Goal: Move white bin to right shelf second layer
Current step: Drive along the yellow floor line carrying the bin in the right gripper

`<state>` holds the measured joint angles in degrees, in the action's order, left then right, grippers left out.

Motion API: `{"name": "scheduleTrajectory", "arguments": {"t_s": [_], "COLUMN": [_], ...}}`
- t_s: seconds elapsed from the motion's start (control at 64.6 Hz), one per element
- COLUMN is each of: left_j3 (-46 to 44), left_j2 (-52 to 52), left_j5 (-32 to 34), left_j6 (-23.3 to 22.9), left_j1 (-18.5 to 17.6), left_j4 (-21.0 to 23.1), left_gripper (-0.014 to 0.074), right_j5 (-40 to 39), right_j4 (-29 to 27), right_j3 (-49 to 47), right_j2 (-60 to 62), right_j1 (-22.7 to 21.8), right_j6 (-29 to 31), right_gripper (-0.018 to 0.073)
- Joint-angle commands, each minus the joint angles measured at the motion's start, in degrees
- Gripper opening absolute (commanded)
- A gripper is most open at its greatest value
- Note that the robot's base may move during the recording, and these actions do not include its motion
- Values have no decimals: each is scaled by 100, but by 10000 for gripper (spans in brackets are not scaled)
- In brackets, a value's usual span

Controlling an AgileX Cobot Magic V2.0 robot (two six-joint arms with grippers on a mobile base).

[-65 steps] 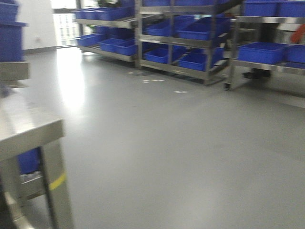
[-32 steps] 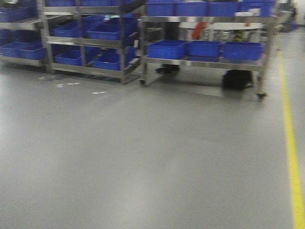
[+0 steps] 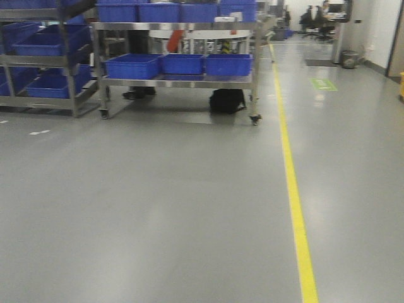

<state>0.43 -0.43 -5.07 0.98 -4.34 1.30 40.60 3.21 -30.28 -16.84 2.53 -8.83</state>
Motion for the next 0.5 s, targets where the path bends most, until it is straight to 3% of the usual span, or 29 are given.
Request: {"name": "scheduleTrajectory", "arguments": {"t_s": [0.0,0.48], "left_j3": [211,211], "left_j2": [-92,-92], "left_j5": [452,452], "left_j6": [-27,-27], "left_j1": [-23,-23], "left_j4": [36,36], "left_gripper": [85,85], "right_j5": [-563,-563], "right_j4": [11,11], "right_j3": [-159,-159], "right_j2": [-39,-39], "right_j1": [-40,-40], "right_j6": [23,23], "right_gripper": [48,48]}}
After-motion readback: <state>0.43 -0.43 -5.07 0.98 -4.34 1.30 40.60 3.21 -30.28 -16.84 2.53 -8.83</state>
